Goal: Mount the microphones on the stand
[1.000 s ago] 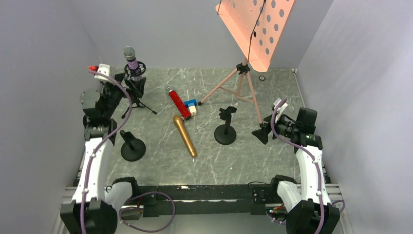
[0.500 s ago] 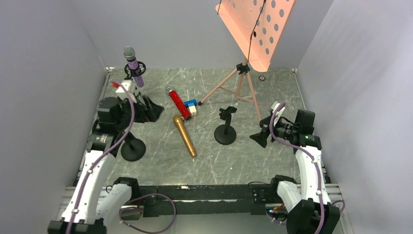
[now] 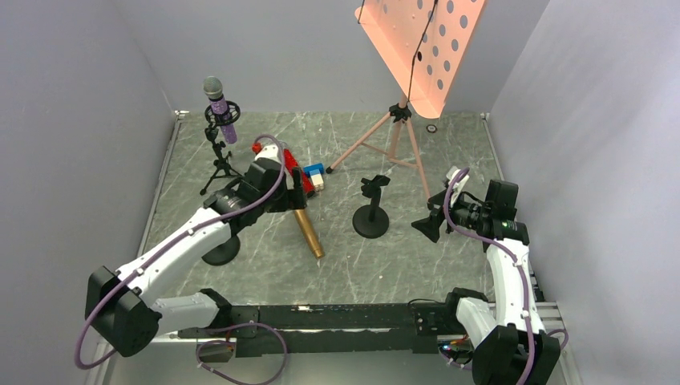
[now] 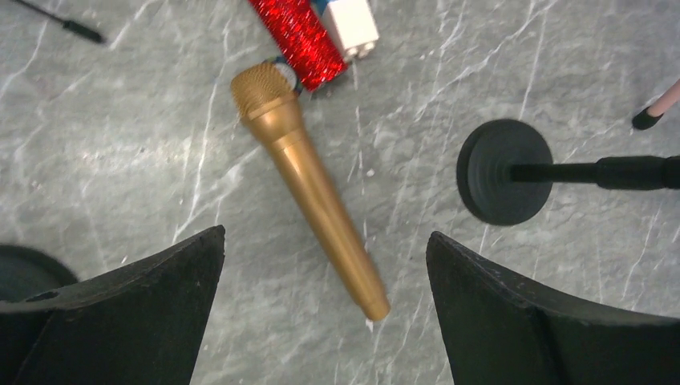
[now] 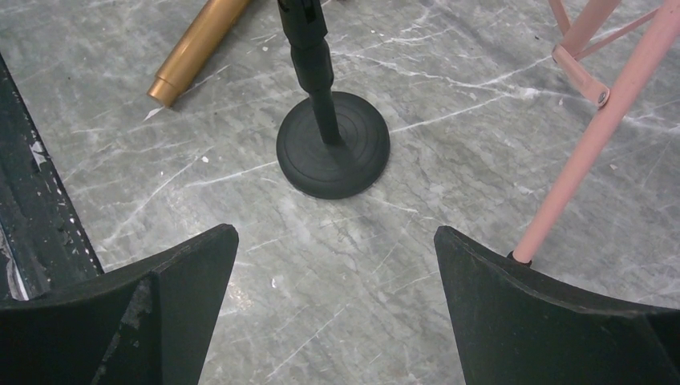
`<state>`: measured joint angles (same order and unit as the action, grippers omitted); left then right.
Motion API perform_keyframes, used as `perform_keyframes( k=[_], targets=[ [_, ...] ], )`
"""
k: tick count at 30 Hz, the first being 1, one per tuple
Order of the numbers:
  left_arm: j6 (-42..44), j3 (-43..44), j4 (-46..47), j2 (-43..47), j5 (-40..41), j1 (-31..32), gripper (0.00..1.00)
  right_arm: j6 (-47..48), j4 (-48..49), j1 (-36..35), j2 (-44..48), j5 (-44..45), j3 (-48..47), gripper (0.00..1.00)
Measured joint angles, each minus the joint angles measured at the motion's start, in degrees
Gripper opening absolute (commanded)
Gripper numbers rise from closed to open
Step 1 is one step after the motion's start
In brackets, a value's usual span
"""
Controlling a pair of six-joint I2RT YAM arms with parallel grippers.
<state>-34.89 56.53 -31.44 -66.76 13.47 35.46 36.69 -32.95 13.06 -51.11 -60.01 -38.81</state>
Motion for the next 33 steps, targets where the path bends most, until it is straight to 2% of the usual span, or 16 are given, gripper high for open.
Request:
perform_keyframes(
  k=[3,6,9,11,14,20,26,30,33],
  targets=[
    [0.33,-1.62,5.44,-1.49,-0.11,-0.07,0.99,0.37,-0.02,0.0,0.02,-0.09,0.02,1.0],
    [-0.52,0.04,7.19,-7.56,-0.07,-1.22,0.99,0.63,-0.02,0.0,0.02,-0.09,0.02,1.0],
    [-2.49,11.45,1.55,-20.85,0.92,-2.21,0.99,0.85,-0.07,0.0,0.02,-0.07,0.02,1.0],
    [-3.02,18.73,0.0,-28.22,1.01,-2.51,0.94,0.87,-0.07,0.0,0.04,-0.07,0.02,1.0],
    [-1.97,21.18,0.94,-31.43,-3.15,-2.64,0.94,1.4,-0.17,-0.22,0.07,-0.15,0.04,1.0],
    [6.05,6.01,18.91,-23.82,-25.09,-2.86,0.99,2.36,-0.42,-1.9,-0.04,-0.13,0.26,1.0],
    [11.91,-6.73,34.69,-14.56,-39.1,-5.75,0.99,2.99,-0.42,-3.54,-0.33,-0.02,0.26,1.0],
    [6.01,-12.5,51.76,-12.92,-48.83,-10.95,0.99,3.28,-0.42,-4.39,-0.33,0.11,0.31,1.0],
    [-1.66,-13.92,67.06,-16.87,-55.39,-13.66,0.99,3.3,-0.39,-4.55,-0.33,0.17,0.37,1.0]
  ],
)
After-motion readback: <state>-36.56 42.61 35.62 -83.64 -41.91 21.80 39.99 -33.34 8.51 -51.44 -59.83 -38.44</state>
